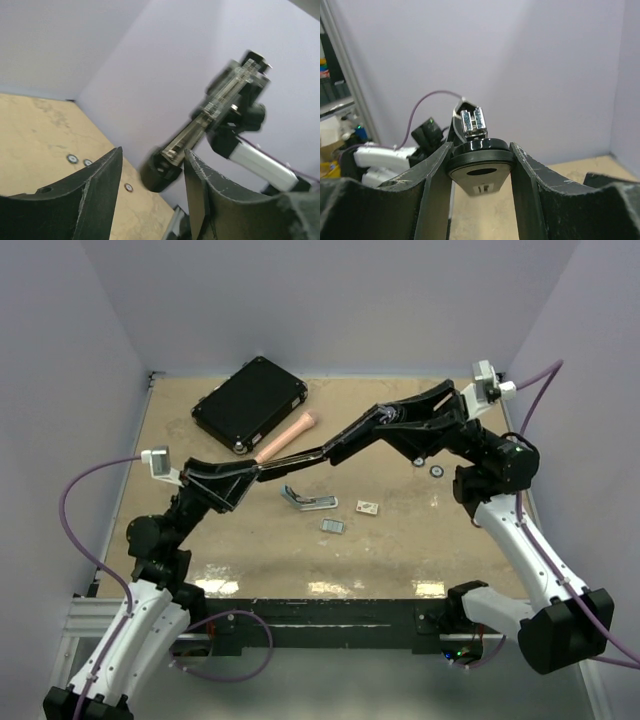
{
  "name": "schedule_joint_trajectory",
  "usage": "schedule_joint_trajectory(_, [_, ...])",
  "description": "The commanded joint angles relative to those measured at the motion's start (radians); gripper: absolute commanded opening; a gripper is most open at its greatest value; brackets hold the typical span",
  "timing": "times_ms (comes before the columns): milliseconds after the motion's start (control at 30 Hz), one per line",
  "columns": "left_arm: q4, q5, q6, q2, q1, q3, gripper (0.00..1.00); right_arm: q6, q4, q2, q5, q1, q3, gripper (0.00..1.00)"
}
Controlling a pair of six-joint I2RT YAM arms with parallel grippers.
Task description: Load the staples into the stapler
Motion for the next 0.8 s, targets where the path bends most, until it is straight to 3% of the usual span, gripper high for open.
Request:
schedule_joint_trajectory(0, [-0.098,-0.17,0.061,0.007,0.044,-0.047,0.64,0.027,0.216,-0.067,0.152,-0.025,0.069,0.0])
schedule_joint_trajectory(67, [-0.1,-0.147,0.122,0.002,0.044,-0.052,0.79,0.024,0.209,-0.064,0.142,-0.025,0.072,0.0])
schedule_joint_trajectory(200, [-0.129,-0.104,0.279,0.001,0.044,-0.038,0.95,0.01,0.188,-0.056,0.117,-0.025,0.08,0.0])
schedule_joint_trajectory(367, [-0.127,-0.011,0.478,0.022,0.044,0.037,0.99,-0.006,0.148,-0.038,0.094,-0.025,0.089,0.0])
schedule_joint_trajectory(500, [-0.071,0.095,0.529,0.16,0.027,0.147,0.99,-0.029,0.094,-0.029,0.079,-0.025,0.086,0.0])
schedule_joint_trajectory(600, [0.007,0.1,0.549,0.278,-0.084,0.232,0.99,-0.062,0.026,-0.03,0.069,-0.024,0.08,0.0])
schedule_joint_trajectory(633, [0.009,0.082,0.575,0.307,-0.188,0.256,0.99,-0.07,0.012,-0.035,0.072,-0.025,0.075,0.0])
schedule_joint_trajectory(767, [0.025,-0.006,0.724,0.437,-0.37,0.38,0.99,-0.124,-0.073,-0.051,0.08,-0.022,0.063,0.0])
